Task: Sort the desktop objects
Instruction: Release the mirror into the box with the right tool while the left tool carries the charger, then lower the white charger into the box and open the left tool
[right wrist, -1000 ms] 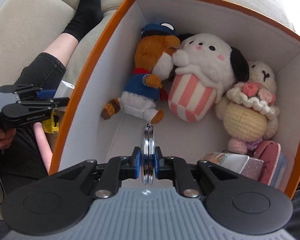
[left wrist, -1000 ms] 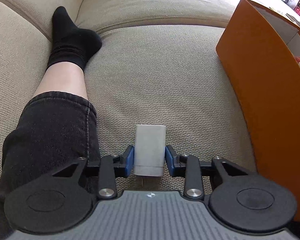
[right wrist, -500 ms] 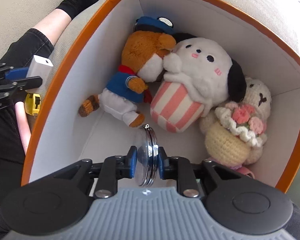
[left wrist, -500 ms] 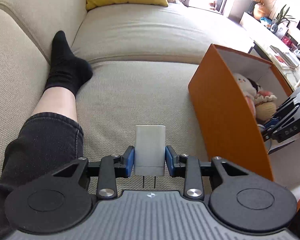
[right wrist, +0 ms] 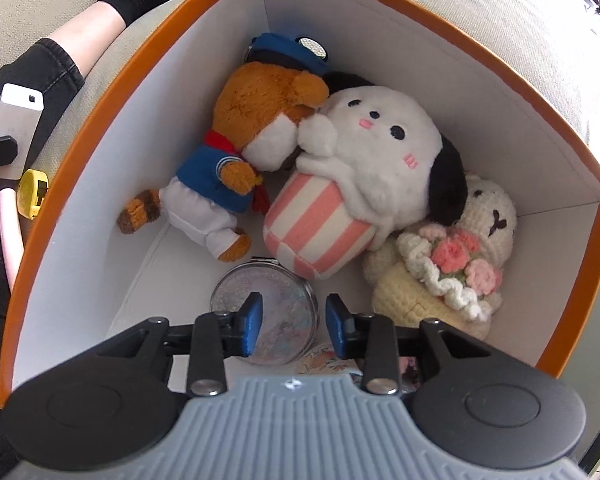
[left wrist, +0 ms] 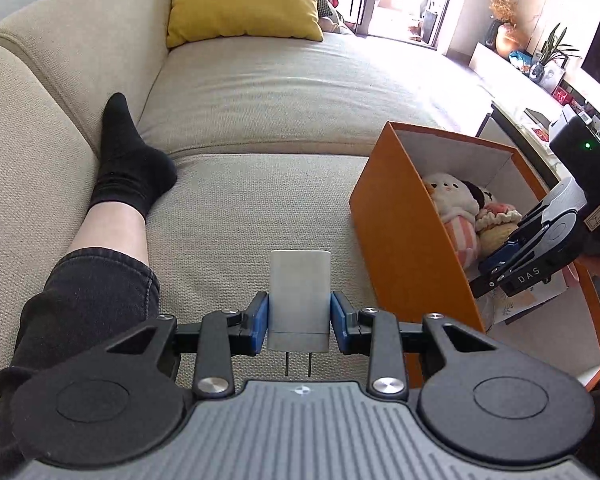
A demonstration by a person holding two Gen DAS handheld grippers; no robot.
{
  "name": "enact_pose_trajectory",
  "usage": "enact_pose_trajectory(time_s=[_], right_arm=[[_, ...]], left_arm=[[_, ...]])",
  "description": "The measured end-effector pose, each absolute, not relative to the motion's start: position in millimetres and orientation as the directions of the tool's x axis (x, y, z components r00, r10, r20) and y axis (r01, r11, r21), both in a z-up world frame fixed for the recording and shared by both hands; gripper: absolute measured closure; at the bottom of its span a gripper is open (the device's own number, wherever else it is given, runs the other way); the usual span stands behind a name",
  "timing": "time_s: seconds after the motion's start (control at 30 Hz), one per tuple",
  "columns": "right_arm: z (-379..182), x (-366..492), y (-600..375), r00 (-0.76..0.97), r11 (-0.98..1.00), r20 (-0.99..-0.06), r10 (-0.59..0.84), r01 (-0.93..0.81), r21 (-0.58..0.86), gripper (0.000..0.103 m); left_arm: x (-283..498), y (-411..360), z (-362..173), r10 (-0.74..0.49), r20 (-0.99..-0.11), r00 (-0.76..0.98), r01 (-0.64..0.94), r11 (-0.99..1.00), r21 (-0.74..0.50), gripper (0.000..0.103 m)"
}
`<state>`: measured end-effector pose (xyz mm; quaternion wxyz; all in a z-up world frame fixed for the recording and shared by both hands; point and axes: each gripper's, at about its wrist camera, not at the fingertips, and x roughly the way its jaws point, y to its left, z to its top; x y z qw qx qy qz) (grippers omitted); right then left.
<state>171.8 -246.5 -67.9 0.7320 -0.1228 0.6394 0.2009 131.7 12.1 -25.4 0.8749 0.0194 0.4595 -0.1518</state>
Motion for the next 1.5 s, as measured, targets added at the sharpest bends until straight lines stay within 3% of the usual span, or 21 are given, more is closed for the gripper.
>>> enact_pose_trajectory(time_s=[0.17, 0.23, 0.33, 0.4, 0.67, 0.93, 1.17, 1.43, 1.5], right_arm=[[-58, 162, -246, 0.114, 0.873, -0.981, 0.157, -0.481, 0.084, 0.070], [-55, 152, -240, 0.113, 0.838, -0.978, 0.176, -0.538, 0.088, 0.075], [-54, 133, -224, 0.140, 0.746, -0.970, 0.197, -0.663, 0.055, 0.073], [-57, 125, -212, 0.164, 0.691, -0.969, 0.185, -0.723, 0.009, 0.060], [-81, 125, -189, 0.174, 0.568, -0.981, 0.089, -0.818, -0.093, 0.049], [-70, 127, -185, 0.179, 0.585, -0.979, 0.093, -0.806, -0.092, 0.055], [1, 115, -230, 0.279, 0.680, -0.928, 0.246, -0.732, -0.040, 0.056], [10, 66, -260, 0.233, 0.667, -0.917, 0.323, -0.744, 0.046, 0.081], [3, 63, -268, 0.218, 0.685, -0.924, 0.314, -0.726, 0.061, 0.083]], left_arm=[[125, 8, -17, -0.277, -0.797, 0.537, 0.298, 0.946, -0.127, 0.066], [123, 5, -13, -0.289, -0.791, 0.539, 0.310, 0.942, -0.133, 0.066], [121, -1, -9, -0.305, -0.784, 0.540, 0.327, 0.935, -0.138, 0.066], [121, -4, -8, -0.311, -0.781, 0.541, 0.332, 0.933, -0.142, 0.066], [117, -5, -2, -0.315, -0.773, 0.551, 0.331, 0.933, -0.144, 0.066], [114, -19, 12, -0.375, -0.752, 0.541, 0.381, 0.907, -0.178, 0.066], [110, -63, 28, -0.438, -0.748, 0.498, 0.468, 0.862, -0.193, 0.066], [120, -128, 4, -0.451, -0.810, 0.375, 0.473, 0.844, -0.251, 0.066], [125, -142, -9, -0.429, -0.833, 0.351, 0.458, 0.854, -0.247, 0.066]])
